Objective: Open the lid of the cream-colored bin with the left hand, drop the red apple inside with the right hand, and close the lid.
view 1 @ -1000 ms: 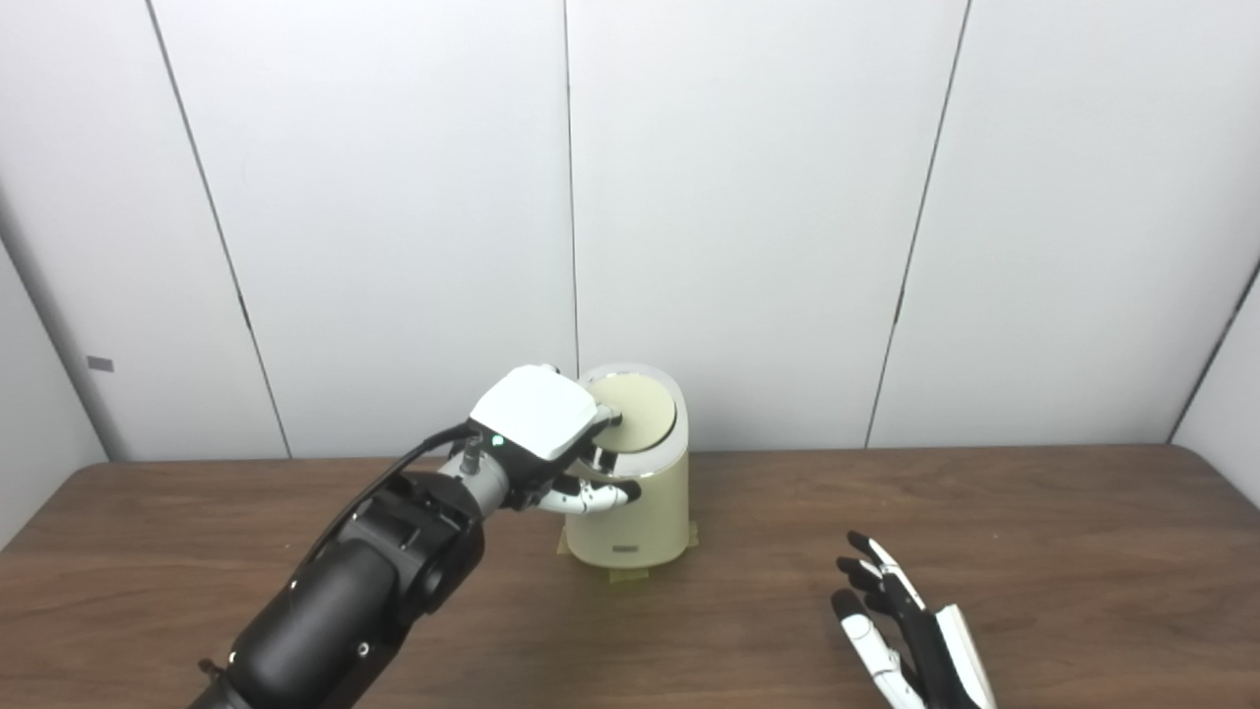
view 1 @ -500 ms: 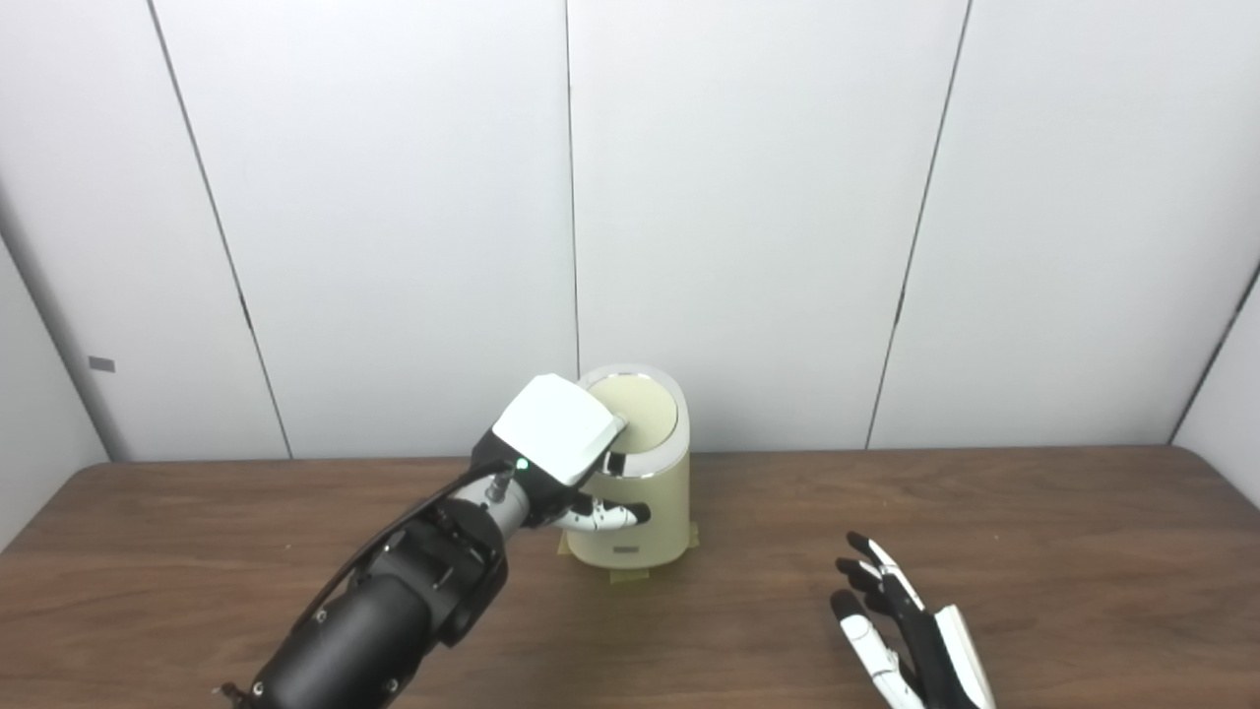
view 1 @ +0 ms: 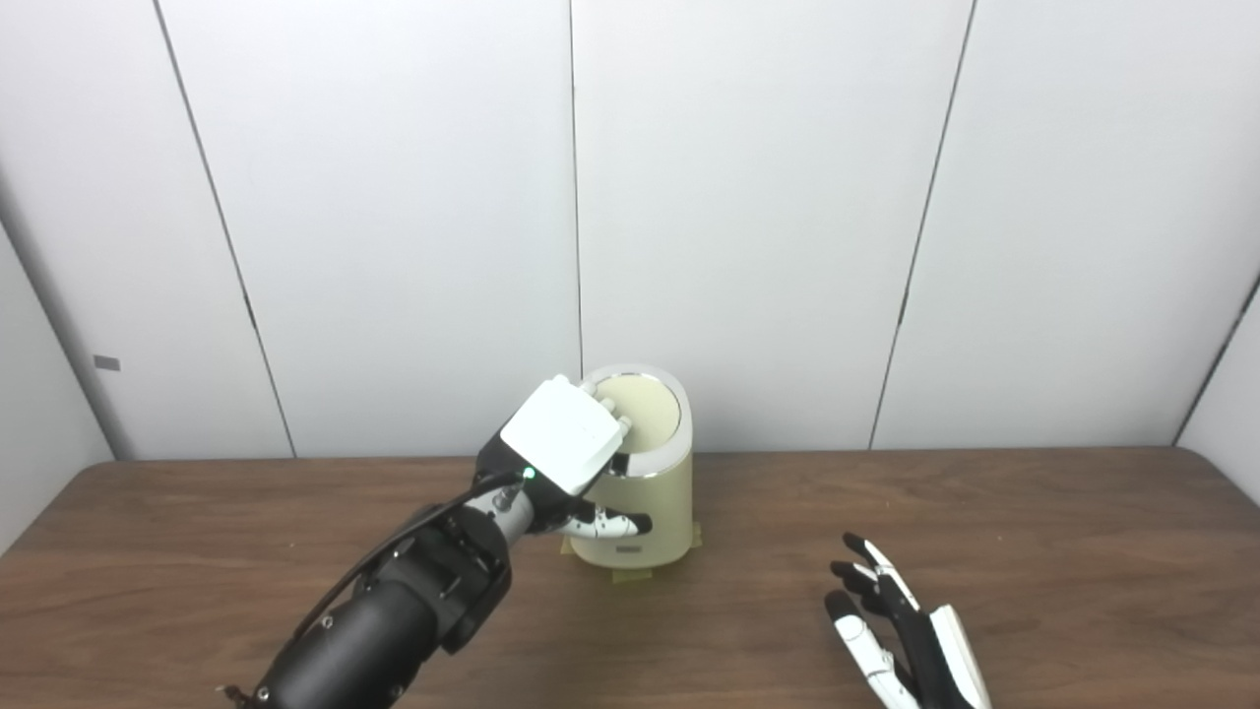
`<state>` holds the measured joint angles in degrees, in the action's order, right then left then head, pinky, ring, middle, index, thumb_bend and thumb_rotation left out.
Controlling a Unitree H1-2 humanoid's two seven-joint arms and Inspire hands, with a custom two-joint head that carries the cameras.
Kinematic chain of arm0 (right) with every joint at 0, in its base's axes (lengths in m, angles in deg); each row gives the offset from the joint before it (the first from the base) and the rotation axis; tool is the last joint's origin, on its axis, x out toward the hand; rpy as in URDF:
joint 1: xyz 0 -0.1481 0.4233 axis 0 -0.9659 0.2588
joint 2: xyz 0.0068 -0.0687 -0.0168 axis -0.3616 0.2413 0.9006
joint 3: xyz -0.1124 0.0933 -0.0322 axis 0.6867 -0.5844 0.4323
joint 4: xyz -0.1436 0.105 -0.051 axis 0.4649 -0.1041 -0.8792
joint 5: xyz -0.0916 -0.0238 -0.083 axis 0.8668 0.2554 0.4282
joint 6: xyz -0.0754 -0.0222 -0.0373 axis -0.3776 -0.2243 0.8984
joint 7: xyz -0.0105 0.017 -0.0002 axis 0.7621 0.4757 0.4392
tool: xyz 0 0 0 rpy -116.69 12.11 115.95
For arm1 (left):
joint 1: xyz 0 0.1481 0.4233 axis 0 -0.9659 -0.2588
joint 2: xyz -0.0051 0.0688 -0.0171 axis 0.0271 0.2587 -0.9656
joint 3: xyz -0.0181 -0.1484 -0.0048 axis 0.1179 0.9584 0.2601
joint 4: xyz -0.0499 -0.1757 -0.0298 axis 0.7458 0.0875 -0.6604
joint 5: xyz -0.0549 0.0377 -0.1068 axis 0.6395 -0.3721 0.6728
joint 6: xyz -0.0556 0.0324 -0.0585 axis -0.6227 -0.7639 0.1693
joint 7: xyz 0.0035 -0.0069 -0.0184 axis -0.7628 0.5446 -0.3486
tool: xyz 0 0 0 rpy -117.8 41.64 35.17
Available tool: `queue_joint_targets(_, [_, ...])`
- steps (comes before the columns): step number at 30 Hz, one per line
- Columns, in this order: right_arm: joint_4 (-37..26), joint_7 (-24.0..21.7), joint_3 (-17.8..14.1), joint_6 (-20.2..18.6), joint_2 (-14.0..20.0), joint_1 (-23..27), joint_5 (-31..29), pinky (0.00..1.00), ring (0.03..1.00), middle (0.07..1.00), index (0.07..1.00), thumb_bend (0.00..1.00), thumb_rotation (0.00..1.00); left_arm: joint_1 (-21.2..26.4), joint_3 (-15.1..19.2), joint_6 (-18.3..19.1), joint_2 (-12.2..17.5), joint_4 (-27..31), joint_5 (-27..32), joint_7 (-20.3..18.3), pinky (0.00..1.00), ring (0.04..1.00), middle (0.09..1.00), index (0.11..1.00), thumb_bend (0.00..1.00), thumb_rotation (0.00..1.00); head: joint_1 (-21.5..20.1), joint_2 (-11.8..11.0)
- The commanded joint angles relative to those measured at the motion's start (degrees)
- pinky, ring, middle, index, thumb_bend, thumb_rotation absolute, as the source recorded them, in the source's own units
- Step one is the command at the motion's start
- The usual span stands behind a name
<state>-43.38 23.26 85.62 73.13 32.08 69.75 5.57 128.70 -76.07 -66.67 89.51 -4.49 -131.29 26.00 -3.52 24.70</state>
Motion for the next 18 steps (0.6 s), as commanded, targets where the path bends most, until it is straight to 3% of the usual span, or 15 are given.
queue_joint_targets(1, [-0.66, 0.18, 0.32, 0.54, -1.09, 0.50, 0.09, 0.82, 0.825, 0.815, 0.906, 0.48, 1.00, 0.20, -0.52, -2.09, 0.00, -0.59, 1.48, -3.14, 0.85, 0.915, 0.902, 0.838, 0.63, 1.00, -0.10, 0.12])
queue_joint_targets(9, [-1.96, 0.06, 0.08, -0.08, -0.92, -0.05, 0.55, 0.82, 0.823, 0.815, 0.910, 0.47, 1.00, -0.57, 0.43, -1.70, -0.64, 0.89, 3.88, -5.18, 0.86, 0.915, 0.898, 0.850, 0.64, 1.00, -0.24, 0.86])
queue_joint_targets(14, [-2.37, -0.13, -0.26, -0.44, -0.85, -0.35, 0.28, 0.83, 0.829, 0.817, 0.911, 0.48, 1.00, -1.14, 3.46, 0.17, -1.76, 4.90, 7.96, -9.72, 0.90, 0.931, 0.912, 0.881, 0.62, 1.00, -0.44, 1.08])
queue_joint_targets(18, [-2.86, -0.36, -0.48, -0.81, -0.75, -0.56, 0.42, 0.84, 0.828, 0.815, 0.910, 0.47, 1.00, -2.03, 6.92, 1.03, -1.94, 9.30, 9.24, -8.76, 0.90, 0.914, 0.896, 0.891, 0.58, 1.00, -0.43, 1.34])
